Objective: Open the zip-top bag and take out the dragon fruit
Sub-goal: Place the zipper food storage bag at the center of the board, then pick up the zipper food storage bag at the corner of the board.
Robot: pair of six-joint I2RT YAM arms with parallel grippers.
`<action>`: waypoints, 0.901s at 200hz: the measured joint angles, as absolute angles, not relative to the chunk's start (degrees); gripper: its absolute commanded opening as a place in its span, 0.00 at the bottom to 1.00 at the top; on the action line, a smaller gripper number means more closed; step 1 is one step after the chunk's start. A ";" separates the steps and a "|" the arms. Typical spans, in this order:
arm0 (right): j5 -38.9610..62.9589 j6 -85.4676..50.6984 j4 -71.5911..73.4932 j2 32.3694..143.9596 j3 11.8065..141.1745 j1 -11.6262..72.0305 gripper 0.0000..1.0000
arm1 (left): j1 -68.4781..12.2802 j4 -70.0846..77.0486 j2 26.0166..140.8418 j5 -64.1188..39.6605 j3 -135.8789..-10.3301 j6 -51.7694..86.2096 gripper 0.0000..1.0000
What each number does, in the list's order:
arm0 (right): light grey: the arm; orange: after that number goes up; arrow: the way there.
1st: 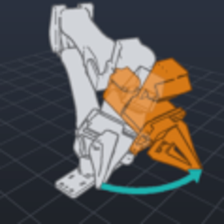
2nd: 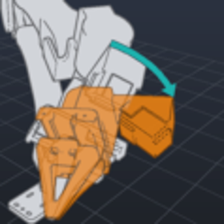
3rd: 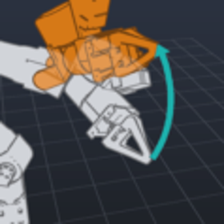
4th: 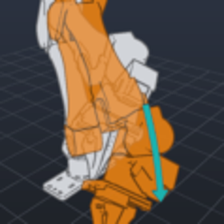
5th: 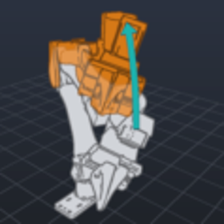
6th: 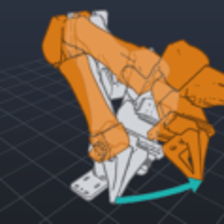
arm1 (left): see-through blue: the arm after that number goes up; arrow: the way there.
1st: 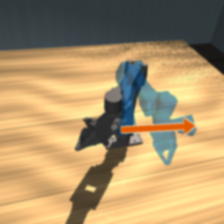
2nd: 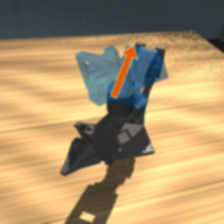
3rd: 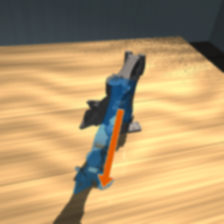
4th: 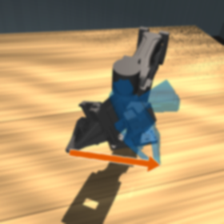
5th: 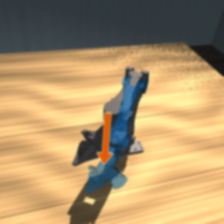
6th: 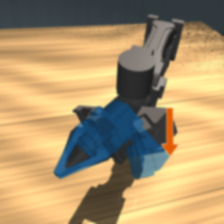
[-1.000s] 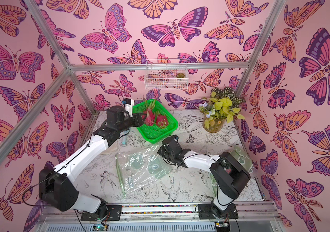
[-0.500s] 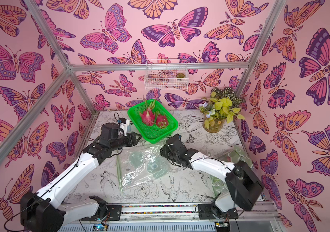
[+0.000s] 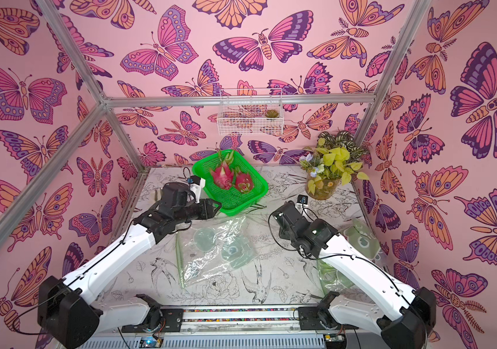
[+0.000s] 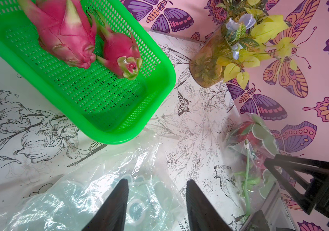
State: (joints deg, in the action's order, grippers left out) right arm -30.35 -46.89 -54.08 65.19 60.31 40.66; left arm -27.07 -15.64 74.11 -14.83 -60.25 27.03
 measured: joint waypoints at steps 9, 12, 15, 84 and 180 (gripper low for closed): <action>-32.14 -47.09 -56.77 65.65 60.18 40.62 0.72 | -27.27 -15.42 75.07 -14.85 -60.27 27.03 0.49; -32.64 -47.11 -57.45 65.73 60.07 40.62 0.72 | -27.33 -15.42 75.31 -14.85 -60.27 27.03 0.49; -33.19 -47.29 -58.00 65.82 59.92 40.62 0.73 | -27.40 -15.42 75.66 -14.85 -60.27 27.03 0.49; -43.07 -51.03 -62.06 70.59 51.53 40.01 0.81 | -27.46 -14.59 76.88 -15.11 -60.27 26.81 0.49; -43.29 -50.04 -51.83 78.19 45.95 30.37 0.71 | -27.46 -13.13 76.99 -15.51 -60.10 26.37 0.48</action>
